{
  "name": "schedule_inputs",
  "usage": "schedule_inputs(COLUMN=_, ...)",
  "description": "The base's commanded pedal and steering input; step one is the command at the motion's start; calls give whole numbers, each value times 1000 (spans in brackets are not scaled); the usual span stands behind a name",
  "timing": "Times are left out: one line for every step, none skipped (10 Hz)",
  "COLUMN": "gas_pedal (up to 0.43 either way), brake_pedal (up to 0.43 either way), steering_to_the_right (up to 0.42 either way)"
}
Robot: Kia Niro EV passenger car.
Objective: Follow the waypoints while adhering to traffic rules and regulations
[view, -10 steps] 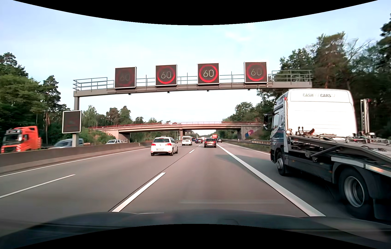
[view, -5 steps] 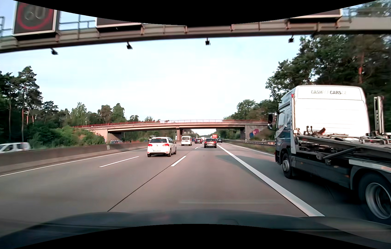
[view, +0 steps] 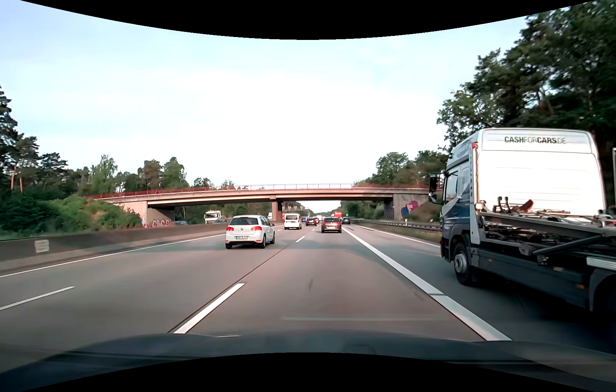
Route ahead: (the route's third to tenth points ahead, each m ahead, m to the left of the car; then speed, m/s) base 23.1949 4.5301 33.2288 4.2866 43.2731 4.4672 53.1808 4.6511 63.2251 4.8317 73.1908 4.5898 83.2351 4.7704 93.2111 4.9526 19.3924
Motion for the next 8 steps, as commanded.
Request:
schedule_inputs(gas_pedal=0, brake_pedal=0, steering_to_the_right=-3)
schedule_inputs(gas_pedal=0, brake_pedal=0, steering_to_the_right=-3)
schedule_inputs(gas_pedal=0, brake_pedal=0, steering_to_the_right=-3)
schedule_inputs(gas_pedal=0, brake_pedal=0, steering_to_the_right=-3)
schedule_inputs(gas_pedal=0, brake_pedal=0, steering_to_the_right=-3)
schedule_inputs(gas_pedal=0, brake_pedal=0, steering_to_the_right=-3)
schedule_inputs(gas_pedal=0, brake_pedal=0, steering_to_the_right=-3)
schedule_inputs(gas_pedal=0, brake_pedal=0, steering_to_the_right=-4)
